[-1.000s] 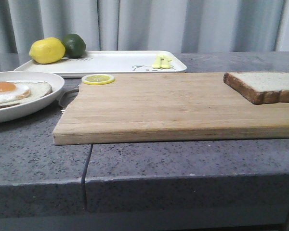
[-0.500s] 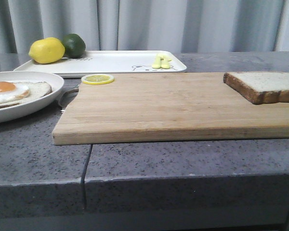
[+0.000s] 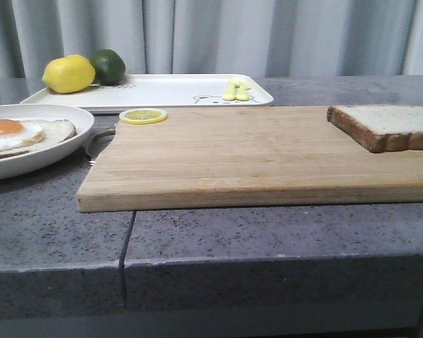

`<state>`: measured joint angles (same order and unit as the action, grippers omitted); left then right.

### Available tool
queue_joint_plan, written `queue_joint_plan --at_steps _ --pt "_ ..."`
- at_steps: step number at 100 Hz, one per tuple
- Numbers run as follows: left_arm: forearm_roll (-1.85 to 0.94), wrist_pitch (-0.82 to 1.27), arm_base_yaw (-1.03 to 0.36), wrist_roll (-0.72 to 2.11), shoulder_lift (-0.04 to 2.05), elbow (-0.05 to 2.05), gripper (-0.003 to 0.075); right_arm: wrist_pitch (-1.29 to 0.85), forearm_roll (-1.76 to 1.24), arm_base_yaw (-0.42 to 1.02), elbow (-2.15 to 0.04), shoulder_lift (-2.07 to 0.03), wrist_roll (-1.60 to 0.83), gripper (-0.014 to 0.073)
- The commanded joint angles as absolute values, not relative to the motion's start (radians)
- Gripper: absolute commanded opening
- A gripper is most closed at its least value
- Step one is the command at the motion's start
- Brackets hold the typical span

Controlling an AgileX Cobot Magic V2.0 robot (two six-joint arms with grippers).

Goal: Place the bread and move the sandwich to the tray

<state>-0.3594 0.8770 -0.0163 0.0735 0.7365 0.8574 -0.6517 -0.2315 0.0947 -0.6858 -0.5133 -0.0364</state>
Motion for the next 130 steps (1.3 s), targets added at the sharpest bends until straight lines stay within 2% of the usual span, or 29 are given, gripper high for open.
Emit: queue_joint_plan --at_steps 1,11,18,83,111,130 --pt "-0.385 0.826 -0.021 0.074 0.738 0.893 0.0210 -0.585 -0.241 0.093 -0.720 -0.526 -0.036 0.0345" --pt "-0.385 0.826 -0.021 0.074 0.738 0.893 0.0338 -0.583 -0.241 0.093 -0.720 -0.526 -0.036 0.0437" --pt "-0.385 0.826 -0.021 0.074 0.738 0.893 0.0372 -0.577 -0.241 0.093 -0.720 -0.526 -0.036 0.0446" --pt "-0.385 0.826 -0.021 0.074 0.738 0.893 0.0368 -0.513 -0.207 0.093 -0.720 -0.538 -0.036 0.0445" --pt "-0.385 0.826 -0.021 0.074 0.738 0.893 0.0368 -0.426 -0.203 0.090 -0.720 -0.647 0.000 0.0445" --pt "-0.385 0.826 -0.021 0.074 0.738 0.893 0.0368 -0.337 -0.204 0.029 -0.720 -0.744 0.019 0.0445"
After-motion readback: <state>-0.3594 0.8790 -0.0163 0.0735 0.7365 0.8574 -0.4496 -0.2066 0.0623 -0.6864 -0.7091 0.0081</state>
